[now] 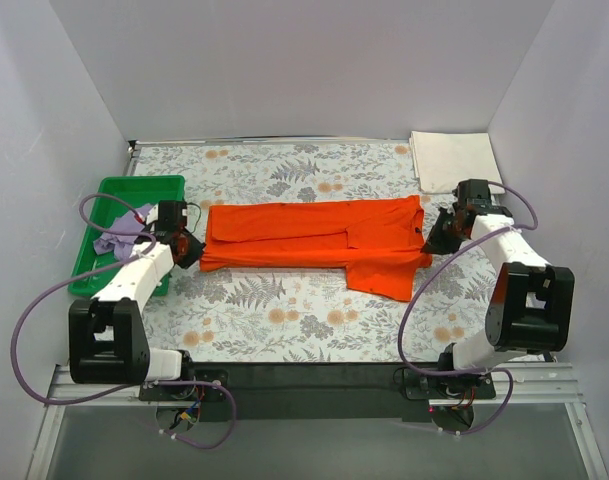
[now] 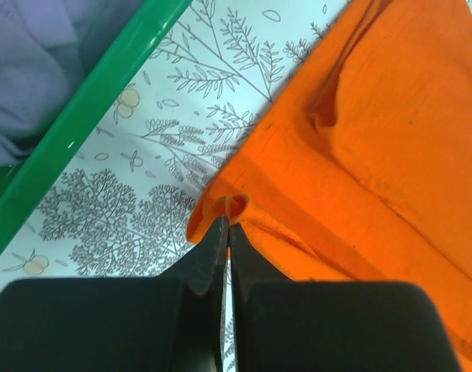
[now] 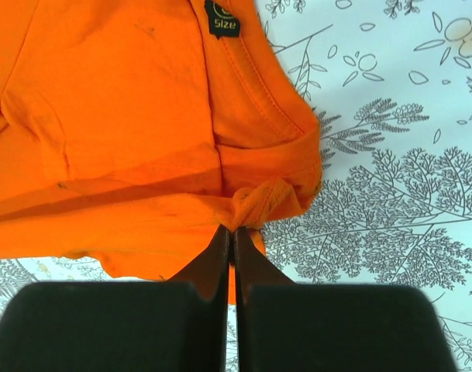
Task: Fold and stack the t-shirts
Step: Fold the tshirt
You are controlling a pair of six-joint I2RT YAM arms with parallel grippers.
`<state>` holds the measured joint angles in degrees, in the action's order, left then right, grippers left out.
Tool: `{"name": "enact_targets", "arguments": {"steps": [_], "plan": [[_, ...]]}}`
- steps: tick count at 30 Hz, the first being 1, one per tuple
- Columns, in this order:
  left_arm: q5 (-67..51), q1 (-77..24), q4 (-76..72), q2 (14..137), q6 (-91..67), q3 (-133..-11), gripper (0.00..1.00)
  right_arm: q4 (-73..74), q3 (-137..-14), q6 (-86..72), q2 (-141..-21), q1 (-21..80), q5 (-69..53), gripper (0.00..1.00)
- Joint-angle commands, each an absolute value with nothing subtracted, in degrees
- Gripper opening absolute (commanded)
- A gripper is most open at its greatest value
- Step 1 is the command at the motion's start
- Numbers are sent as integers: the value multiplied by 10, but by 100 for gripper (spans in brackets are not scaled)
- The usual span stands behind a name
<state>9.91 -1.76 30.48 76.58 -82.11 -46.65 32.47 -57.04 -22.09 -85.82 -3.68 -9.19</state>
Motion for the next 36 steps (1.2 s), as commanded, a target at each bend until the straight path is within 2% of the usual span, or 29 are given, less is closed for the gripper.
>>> {"name": "enact_targets", "arguments": {"steps": [1,19,25,28,30,31,32,34,35,36], "plan": [[96,-10,275,786,-807,-490,0,321,-611,-210,-879,-42,-83,1],[72,-9,177,854,-734,-513,0,318,-658,-198,-958,-47,-91,2],[62,-9,160,883,-729,-515,0,309,-652,-198,-964,-47,-82,4],[57,-9,152,884,-727,-515,0,302,-649,-195,-962,-48,-74,8],[48,-9,152,878,-722,-516,7,301,-648,-190,-956,-47,-76,16],[47,-10,152,868,-721,-518,18,300,-647,-188,-952,-47,-77,20],[47,-10,152,861,-718,-519,25,300,-645,-185,-938,-47,-81,30],[50,-12,154,831,-708,-519,39,299,-640,-181,-920,-42,-83,37],[53,-14,156,820,-705,-518,42,300,-629,-179,-898,-40,-81,43],[57,-15,166,809,-702,-519,45,300,-621,-178,-886,-35,-82,43]]}}
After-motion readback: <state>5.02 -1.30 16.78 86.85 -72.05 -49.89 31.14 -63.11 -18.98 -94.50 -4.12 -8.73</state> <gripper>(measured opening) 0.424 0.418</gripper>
